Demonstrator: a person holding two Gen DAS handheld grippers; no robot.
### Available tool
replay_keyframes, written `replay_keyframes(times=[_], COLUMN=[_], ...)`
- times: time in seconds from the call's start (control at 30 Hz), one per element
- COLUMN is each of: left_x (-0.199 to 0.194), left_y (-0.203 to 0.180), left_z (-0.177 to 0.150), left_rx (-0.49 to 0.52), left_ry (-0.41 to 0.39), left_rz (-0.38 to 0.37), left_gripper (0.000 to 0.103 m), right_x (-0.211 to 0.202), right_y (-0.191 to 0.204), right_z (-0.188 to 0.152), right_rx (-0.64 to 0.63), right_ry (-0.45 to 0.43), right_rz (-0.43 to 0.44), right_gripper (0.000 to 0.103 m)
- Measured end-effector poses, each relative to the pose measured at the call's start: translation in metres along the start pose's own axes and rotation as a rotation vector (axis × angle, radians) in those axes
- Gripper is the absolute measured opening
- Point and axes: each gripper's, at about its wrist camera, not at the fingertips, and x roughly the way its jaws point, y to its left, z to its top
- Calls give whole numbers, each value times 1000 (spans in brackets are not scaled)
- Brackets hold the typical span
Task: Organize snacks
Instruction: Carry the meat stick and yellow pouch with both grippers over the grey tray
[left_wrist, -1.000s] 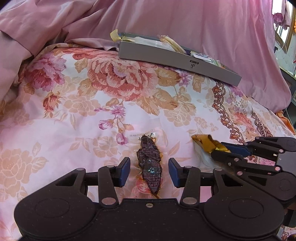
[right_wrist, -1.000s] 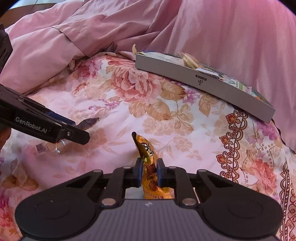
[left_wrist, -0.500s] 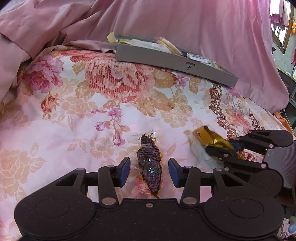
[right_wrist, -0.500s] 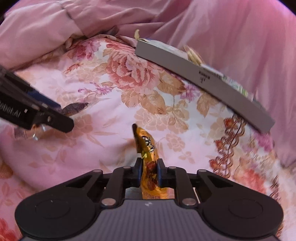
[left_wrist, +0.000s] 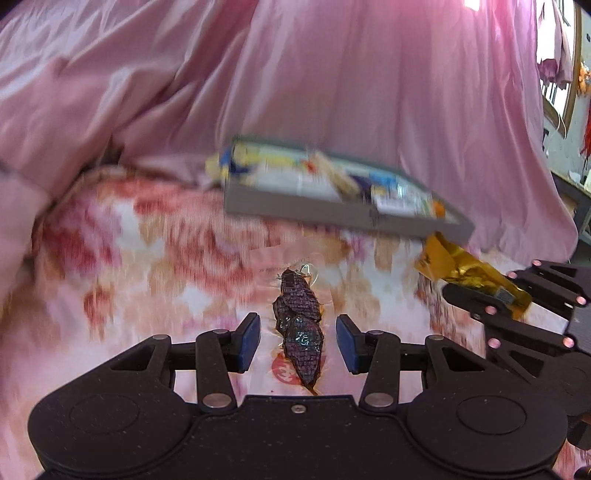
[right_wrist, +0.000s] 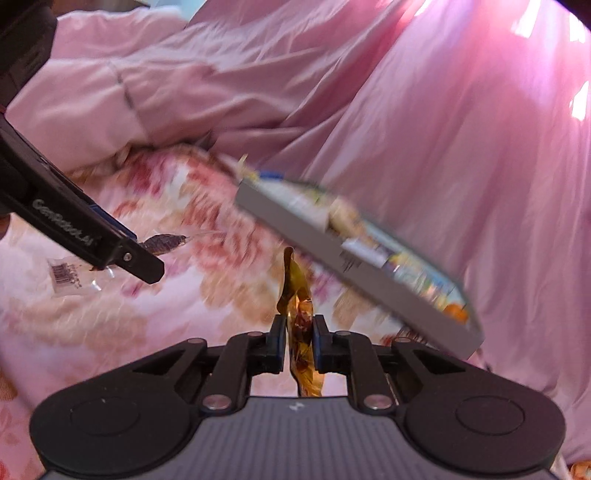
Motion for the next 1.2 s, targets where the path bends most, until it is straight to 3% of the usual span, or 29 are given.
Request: replay_keyframes(times=[0.33, 0.6, 0.83, 1.2], left_x=[41, 105, 140, 157], left_y=[-16, -17, -22, -16], left_z=[94, 150, 157, 157], left_rx=[36, 0, 18, -7], left_ry=[-111, -80, -50, 2], left_rz=[23, 67, 78, 72], left_gripper=[47, 47, 47, 48], right_x=[36, 91, 142, 172], right_y=[-67, -107, -122, -111], right_z=[46, 66, 79, 71], right_rx=[77, 162, 237, 266], right_ry=[-33, -12, 18, 74], right_rz=[-56, -83, -59, -34], right_gripper=[16, 16, 16, 17])
